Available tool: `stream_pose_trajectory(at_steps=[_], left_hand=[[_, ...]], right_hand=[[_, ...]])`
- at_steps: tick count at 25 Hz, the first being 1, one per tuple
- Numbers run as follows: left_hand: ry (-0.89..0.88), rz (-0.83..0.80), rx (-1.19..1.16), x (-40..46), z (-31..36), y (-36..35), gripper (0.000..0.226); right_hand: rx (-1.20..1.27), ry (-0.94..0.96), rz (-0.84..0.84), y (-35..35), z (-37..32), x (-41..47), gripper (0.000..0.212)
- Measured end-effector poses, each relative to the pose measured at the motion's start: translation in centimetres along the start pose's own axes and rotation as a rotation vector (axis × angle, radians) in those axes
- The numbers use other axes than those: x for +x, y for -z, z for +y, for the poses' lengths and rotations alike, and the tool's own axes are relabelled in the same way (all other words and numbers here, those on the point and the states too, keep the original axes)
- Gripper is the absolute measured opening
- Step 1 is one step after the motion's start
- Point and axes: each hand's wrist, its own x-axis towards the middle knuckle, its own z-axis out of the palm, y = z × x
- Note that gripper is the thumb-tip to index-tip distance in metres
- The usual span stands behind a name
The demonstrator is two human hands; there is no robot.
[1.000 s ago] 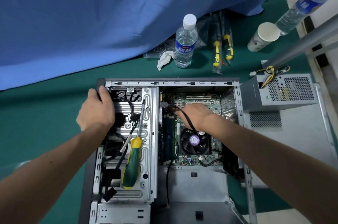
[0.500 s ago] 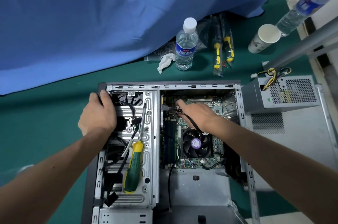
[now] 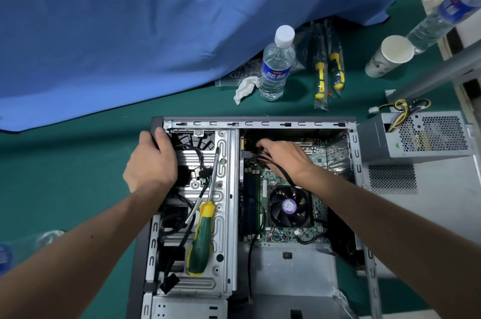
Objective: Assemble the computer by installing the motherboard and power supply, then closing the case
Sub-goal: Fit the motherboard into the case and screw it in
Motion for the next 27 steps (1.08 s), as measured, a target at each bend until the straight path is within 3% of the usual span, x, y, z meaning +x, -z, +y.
stream_pose_trajectory(at_steps=[5, 11, 19, 27], left_hand=[[0.006, -0.004, -0.005, 0.0, -0.1, 0.0, 0.048], [0.011, -0.005, -0.005, 0.1, -0.1, 0.0, 0.047], [0.012, -0.012, -0.006, 0.1, -0.1, 0.0, 0.046], [0.01, -0.013, -0.014, 0.0, -0.1, 0.1, 0.047]], right_hand=[[-0.07, 0.035, -0.003, -0.6, -0.1, 0.5, 0.029], [-0.051, 0.071, 0.014, -0.4, 0.1, 1.1, 0.035], [-0.126, 0.139, 0.013, -0.7, -0.4, 1.0, 0.014], [-0.234, 0.131, 0.001, -0.5, -1.2, 1.2, 0.02]])
